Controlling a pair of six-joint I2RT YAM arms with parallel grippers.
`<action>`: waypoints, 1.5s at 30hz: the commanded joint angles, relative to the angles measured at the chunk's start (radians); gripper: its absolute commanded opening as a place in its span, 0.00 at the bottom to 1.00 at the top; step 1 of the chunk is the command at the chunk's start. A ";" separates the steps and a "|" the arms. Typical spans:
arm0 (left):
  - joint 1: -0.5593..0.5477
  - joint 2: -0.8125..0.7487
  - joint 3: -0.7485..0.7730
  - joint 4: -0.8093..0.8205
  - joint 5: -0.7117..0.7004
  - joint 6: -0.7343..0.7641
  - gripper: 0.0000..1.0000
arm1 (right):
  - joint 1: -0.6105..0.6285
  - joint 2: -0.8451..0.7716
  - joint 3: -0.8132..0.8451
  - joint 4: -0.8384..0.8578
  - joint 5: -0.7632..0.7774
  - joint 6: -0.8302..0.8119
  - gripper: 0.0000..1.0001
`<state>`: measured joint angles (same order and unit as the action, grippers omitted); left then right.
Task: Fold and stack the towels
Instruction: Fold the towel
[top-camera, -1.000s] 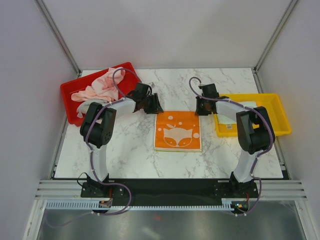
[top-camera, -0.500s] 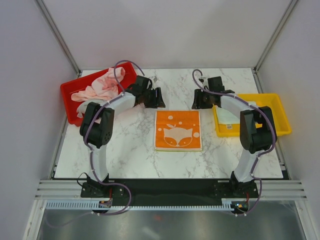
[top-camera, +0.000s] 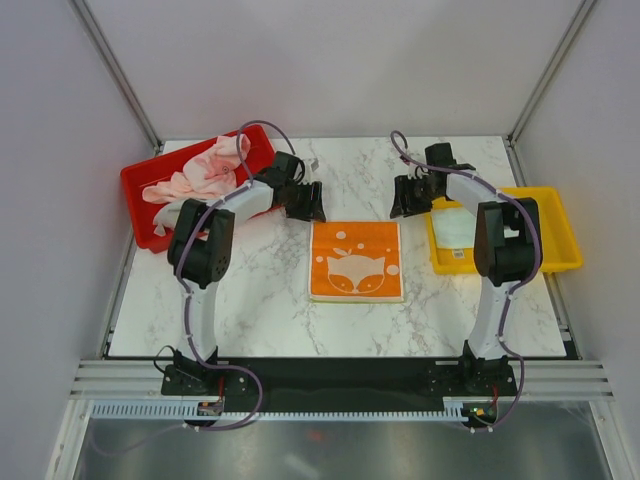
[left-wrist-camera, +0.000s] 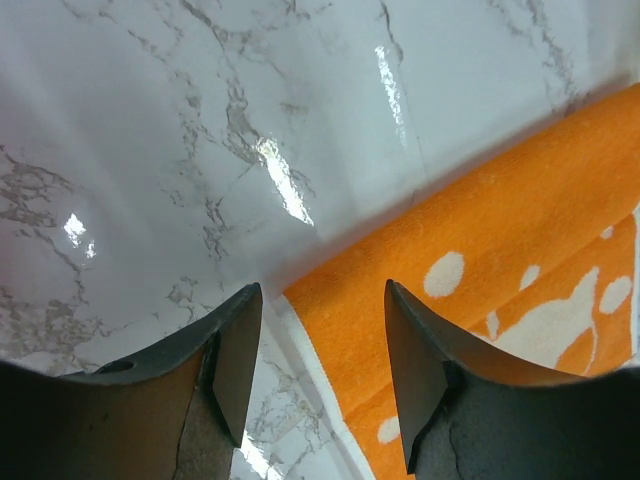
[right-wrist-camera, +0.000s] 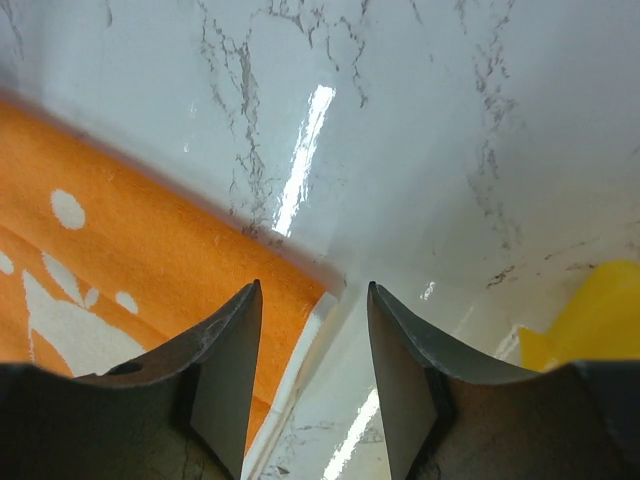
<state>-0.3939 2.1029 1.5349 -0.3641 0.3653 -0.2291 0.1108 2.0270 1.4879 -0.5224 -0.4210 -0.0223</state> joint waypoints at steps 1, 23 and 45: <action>0.003 0.038 0.051 -0.029 0.021 0.079 0.59 | 0.004 0.033 0.054 -0.054 -0.073 -0.062 0.54; 0.003 0.062 0.097 -0.141 0.026 0.195 0.55 | -0.017 0.101 0.092 -0.139 -0.153 -0.130 0.37; 0.001 -0.004 0.148 -0.161 0.049 0.162 0.02 | -0.013 -0.031 0.063 -0.076 -0.139 -0.065 0.00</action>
<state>-0.3939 2.1796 1.6348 -0.5201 0.4015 -0.0555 0.0948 2.1262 1.5639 -0.6548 -0.5434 -0.1104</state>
